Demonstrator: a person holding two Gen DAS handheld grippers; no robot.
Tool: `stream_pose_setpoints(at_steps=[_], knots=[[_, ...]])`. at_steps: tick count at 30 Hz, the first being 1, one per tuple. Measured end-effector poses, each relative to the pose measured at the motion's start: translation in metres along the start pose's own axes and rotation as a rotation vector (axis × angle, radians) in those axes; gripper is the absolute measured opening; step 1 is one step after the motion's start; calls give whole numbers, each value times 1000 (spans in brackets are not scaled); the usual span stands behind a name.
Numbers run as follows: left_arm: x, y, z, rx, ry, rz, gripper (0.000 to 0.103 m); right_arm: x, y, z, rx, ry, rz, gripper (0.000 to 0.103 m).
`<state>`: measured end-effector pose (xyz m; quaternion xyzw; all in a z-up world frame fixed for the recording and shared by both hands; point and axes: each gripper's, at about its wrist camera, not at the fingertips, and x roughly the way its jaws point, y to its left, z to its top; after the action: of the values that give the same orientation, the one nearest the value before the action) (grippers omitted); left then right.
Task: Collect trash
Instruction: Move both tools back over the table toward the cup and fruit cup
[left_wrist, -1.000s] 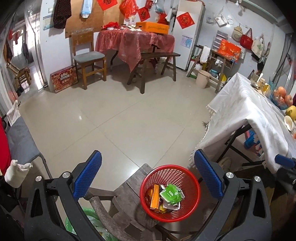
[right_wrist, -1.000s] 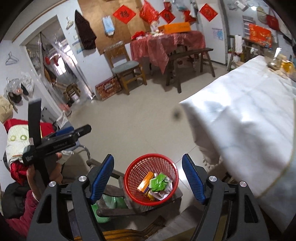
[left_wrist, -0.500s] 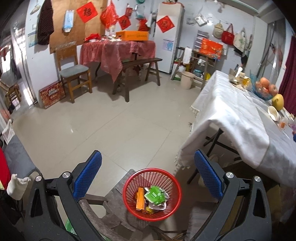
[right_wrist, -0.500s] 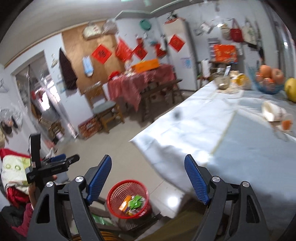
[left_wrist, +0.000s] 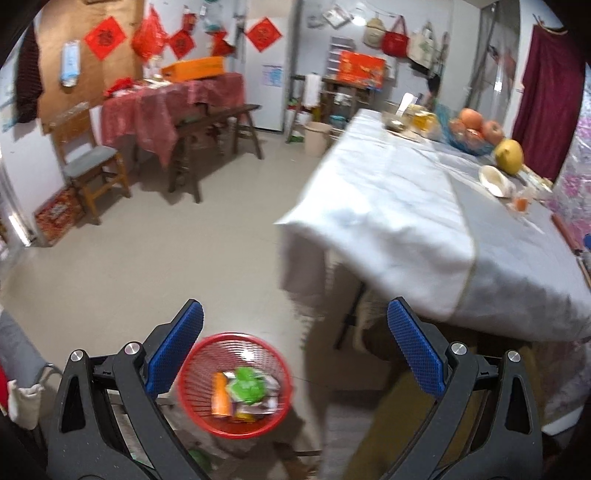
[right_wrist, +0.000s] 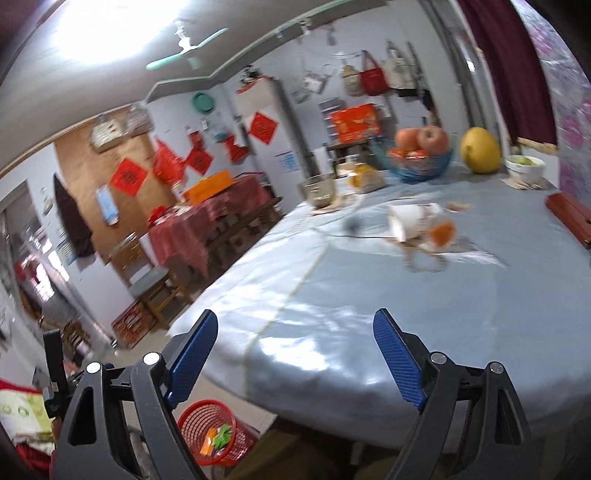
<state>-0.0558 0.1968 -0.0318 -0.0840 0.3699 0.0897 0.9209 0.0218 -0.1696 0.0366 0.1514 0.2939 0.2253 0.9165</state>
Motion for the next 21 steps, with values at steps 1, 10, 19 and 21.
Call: stream_pose_setpoints(at_steps=[1, 10, 19, 21], knots=[[5, -10, 5, 7, 6, -19, 96, 0, -6, 0, 8, -4, -9, 85], [49, -98, 43, 140, 22, -84, 96, 14, -75, 14, 82, -21, -124, 85], [93, -163, 69, 247, 45, -114, 96, 48, -121, 31, 130, 17, -197, 85], [102, -177, 77, 270, 42, -112, 96, 61, -125, 39, 120, 27, -211, 85]])
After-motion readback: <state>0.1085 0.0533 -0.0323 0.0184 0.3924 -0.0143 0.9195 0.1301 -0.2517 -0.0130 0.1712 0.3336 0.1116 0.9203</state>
